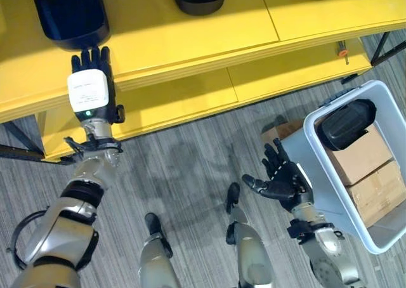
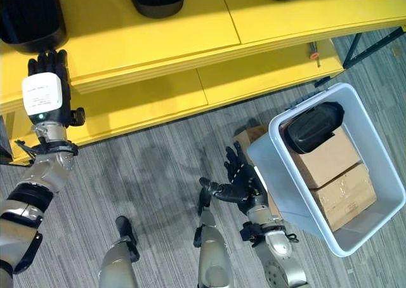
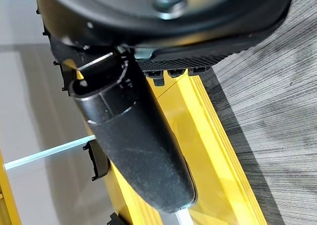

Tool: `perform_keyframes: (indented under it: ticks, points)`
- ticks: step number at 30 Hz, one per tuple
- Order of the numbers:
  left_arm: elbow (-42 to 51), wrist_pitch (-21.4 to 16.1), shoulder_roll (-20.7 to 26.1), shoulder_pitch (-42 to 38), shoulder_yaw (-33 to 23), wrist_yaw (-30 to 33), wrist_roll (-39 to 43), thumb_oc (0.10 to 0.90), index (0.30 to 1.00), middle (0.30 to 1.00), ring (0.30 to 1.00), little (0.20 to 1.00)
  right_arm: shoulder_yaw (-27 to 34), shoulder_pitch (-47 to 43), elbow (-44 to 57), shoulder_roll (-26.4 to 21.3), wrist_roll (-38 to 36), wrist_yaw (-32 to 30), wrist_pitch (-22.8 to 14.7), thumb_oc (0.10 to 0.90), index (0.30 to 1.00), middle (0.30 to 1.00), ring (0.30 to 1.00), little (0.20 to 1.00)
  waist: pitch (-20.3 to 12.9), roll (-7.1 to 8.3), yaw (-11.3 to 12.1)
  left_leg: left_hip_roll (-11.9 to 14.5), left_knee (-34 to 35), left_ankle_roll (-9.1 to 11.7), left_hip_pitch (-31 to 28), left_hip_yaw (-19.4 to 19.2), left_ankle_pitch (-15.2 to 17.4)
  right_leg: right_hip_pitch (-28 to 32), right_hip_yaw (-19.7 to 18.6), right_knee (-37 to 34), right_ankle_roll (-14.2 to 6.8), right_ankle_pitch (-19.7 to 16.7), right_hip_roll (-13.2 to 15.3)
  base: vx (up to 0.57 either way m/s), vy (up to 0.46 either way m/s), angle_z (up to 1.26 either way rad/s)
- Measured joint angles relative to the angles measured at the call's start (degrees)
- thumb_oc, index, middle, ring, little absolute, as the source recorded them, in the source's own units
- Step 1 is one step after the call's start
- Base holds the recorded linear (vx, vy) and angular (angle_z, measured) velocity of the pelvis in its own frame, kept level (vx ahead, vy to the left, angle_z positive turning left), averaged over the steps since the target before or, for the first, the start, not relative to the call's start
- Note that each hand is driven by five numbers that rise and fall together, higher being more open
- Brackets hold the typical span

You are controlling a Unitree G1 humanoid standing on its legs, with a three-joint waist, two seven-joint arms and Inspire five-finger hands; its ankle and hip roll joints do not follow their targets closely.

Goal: Move parts from the plastic box to the shelf.

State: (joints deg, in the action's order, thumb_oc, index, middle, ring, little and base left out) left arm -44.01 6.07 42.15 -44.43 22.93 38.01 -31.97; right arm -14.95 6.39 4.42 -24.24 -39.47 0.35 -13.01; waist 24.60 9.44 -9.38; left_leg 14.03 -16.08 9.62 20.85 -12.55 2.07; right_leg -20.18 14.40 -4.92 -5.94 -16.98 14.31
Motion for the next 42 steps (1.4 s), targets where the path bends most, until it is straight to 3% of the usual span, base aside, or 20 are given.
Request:
perform_keyframes:
  ticks: [28,33,38,42]
  points:
    - [-0.93,-0.21,2.16,-2.57,0.05,-3.29,0.42,0.900,1.000,1.000,1.000,1.000,0.01,0.14,0.29,-0.28,0.05,0.99,0.01,0.900,1.000,1.000,1.000,1.000,-0.19,0.55,0.11,0.75,-4.73,-0.29,2.31,-0.31,2.26,-0.80,-1.32,0.03,0.33,-1.42,-0.17,0.00,0.002,-0.01]
    - [10.83,-2.06,0.94,6.68,-6.96,-3.73,2.51,0.900,1.000,1.000,1.000,1.000,0.10,-0.22,0.30,-0.25,0.13,0.88,0.12,0.900,1.000,1.000,1.000,1.000,-0.19,0.54,0.39,0.84,-4.36,-0.29,1.58,-0.19,2.24,-0.61,-1.36,0.85,0.13,-1.73,-0.30,0.00,0.000,0.00]
    - [24.35,-5.34,-5.88,21.38,-14.95,-4.59,4.15,0.900,1.000,1.000,1.000,1.000,0.53,-0.61,0.33,0.63,1.27,0.42,0.20,0.900,1.000,1.000,1.000,1.000,-0.37,0.13,1.70,0.67,-2.67,-0.20,-2.03,-1.15,2.26,1.64,-1.35,1.00,0.27,-1.06,-0.11,-0.02,-0.026,-0.04]
    - [26.95,-7.89,-8.77,31.80,-13.07,-9.54,8.75,0.900,1.000,1.000,1.000,1.000,1.31,-2.14,0.32,1.17,2.30,-0.34,0.55,0.900,1.000,1.000,1.000,1.000,-1.62,-1.78,3.27,0.25,0.34,-0.95,-4.21,-1.25,0.85,2.85,0.16,0.93,-0.64,1.00,1.37,0.03,-0.065,0.03]
